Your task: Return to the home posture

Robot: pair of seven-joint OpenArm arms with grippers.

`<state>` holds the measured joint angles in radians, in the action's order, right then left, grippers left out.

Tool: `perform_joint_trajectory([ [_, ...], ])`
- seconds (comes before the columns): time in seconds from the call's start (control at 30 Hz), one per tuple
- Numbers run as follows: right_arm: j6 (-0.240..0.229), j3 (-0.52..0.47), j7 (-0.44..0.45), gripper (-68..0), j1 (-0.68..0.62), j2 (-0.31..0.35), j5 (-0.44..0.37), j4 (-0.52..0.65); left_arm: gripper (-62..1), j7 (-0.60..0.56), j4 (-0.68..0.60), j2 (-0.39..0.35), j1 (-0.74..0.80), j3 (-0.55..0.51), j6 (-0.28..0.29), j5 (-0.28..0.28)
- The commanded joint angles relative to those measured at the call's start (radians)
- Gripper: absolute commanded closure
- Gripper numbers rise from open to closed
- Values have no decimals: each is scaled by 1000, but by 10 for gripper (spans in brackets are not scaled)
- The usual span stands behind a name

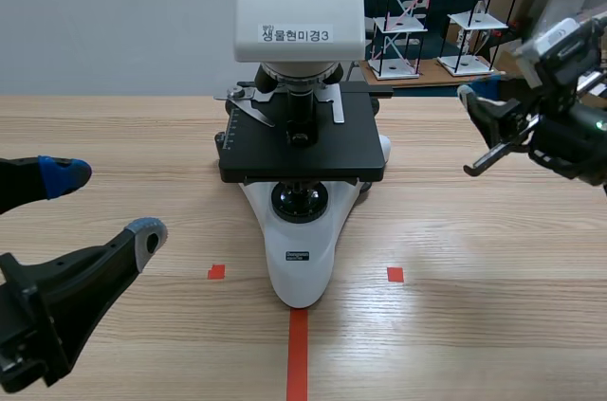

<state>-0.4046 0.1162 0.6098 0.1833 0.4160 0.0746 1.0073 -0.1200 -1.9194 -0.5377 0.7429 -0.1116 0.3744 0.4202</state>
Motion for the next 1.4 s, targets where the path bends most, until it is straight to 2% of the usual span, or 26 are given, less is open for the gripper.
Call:
perform_joint_trajectory([
  [0.0,25,-35,50,-216,-77,14,-11,63,-553,-13,-6,3,7,-8,2,6],
  [0.13,27,-77,172,-467,-259,30,-23,178,-553,-13,-6,3,7,-8,2,6],
  [0.17,27,-86,188,-503,-301,31,-33,206,-553,-13,-6,3,7,-8,2,6],
  [0.3,26,-138,201,-544,-470,30,-61,333,-553,-13,-6,3,7,-8,2,6],
  [0.43,-6,-193,168,-596,-632,30,-66,485,-553,-13,-6,3,7,-8,2,6],
  [0.5,-55,-224,101,-607,-704,30,-98,566,-553,-13,-6,3,7,-8,2,6],
  [0.67,-126,-285,-88,-609,-861,29,-306,755,-553,-13,-6,3,7,-8,2,6],
  [0.73,-152,-305,-138,-609,-907,21,-355,821,-553,-13,-6,3,7,-8,2,6],
  [0.83,-170,-335,-209,-609,-959,-2,-381,910,-553,-13,-6,3,7,-8,2,6],
  [0.93,-173,-354,-224,-609,-996,-12,-382,954,-553,-13,-6,3,7,-8,2,6],
  [1.0,-179,-353,-232,-609,-1004,-12,-396,959,-553,-13,-6,3,7,-8,2,6],
  [1.1,-223,-352,-262,-609,-1003,-12,-405,959,-553,-13,-6,3,7,-8,2,6],
  [1.37,-225,-352,-266,-609,-1003,-12,-404,959,-553,-13,-6,3,7,-8,2,6],
])
